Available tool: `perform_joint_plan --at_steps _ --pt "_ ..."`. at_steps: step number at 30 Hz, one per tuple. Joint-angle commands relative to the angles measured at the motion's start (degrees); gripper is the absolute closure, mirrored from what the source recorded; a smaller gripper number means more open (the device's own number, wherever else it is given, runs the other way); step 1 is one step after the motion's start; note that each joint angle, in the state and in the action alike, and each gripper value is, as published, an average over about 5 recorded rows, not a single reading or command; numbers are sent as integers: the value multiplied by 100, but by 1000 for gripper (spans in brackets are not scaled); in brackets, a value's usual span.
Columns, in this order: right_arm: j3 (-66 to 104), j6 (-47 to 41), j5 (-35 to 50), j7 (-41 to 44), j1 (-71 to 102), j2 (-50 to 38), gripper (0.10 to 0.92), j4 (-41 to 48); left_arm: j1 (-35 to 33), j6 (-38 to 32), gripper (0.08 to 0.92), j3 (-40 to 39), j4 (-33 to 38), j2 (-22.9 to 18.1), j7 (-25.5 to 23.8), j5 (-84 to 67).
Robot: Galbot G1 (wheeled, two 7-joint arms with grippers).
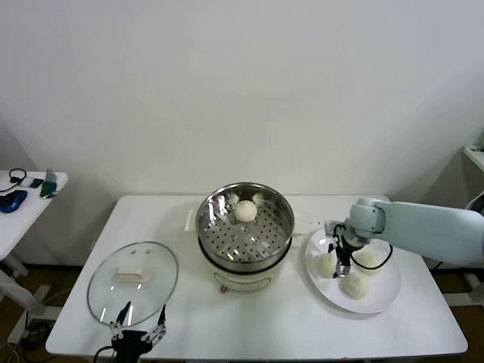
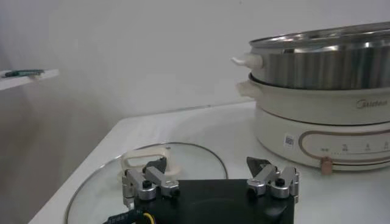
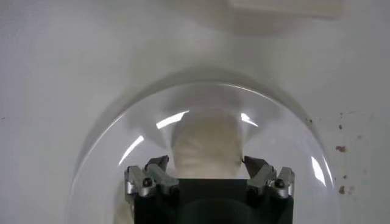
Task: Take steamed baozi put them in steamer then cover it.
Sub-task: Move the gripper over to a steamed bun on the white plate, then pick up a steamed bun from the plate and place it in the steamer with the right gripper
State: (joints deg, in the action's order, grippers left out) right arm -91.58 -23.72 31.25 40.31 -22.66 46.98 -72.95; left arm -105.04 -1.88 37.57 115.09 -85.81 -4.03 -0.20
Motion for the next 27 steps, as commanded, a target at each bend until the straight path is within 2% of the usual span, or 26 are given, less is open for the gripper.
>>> perform_joint_plan --at_steps 1,8,16,21,27 --pt "333 -57 -79 -91 287 94 314 188 2 4 177 -9 1 -7 3 1" --pt "56 -3 65 155 -321 -81 378 -138 -39 -16 177 -37 40 -6 8 23" --pt "-1780 616 750 1128 -3694 70 381 -571 -51 -12 177 -51 84 38 5 33" --pt "-1917 703 1640 1530 -5001 498 378 -673 -44 -16 177 -92 92 76 0 34" --pt "-990 -26 2834 958 -5050 1205 375 -1409 -43 -27 177 -155 119 127 -4 34"
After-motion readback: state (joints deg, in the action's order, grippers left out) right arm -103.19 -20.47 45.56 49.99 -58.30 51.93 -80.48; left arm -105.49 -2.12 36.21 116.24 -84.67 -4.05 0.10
